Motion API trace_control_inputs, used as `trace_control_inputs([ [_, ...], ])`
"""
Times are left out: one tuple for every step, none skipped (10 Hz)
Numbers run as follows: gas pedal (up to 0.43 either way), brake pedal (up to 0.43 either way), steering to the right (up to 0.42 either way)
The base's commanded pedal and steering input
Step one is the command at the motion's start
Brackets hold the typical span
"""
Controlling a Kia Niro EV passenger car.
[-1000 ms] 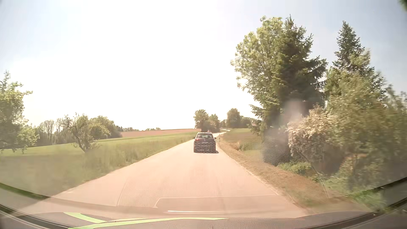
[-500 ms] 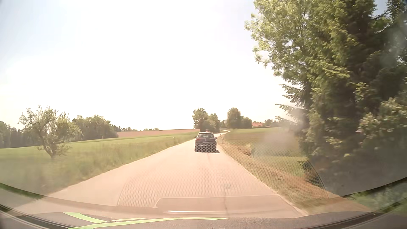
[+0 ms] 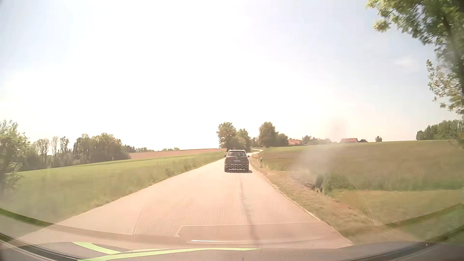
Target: Follow the waypoints while adhering to traffic rules and regulations
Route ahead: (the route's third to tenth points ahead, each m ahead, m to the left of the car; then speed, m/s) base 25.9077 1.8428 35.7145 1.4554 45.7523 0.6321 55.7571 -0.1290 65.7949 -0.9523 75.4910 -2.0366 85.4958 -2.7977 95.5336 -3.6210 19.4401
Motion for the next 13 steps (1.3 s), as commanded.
trace_control_inputs([
  [0.169, 0.0, 0.003],
  [0.169, 0.0, 0.005],
  [0.169, 0.0, 0.007],
  [0.169, 0.0, 0.007],
  [0.169, 0.0, 0.007],
  [0.169, 0.0, 0.007],
  [0.177, 0.0, 0.007],
  [0.189, 0.0, 0.007],
  [0.189, 0.0, 0.008],
  [0.189, 0.0, 0.008],
  [0.189, 0.0, 0.008],
  [0.189, 0.0, 0.007],
  [0.189, 0.0, 0.006],
])
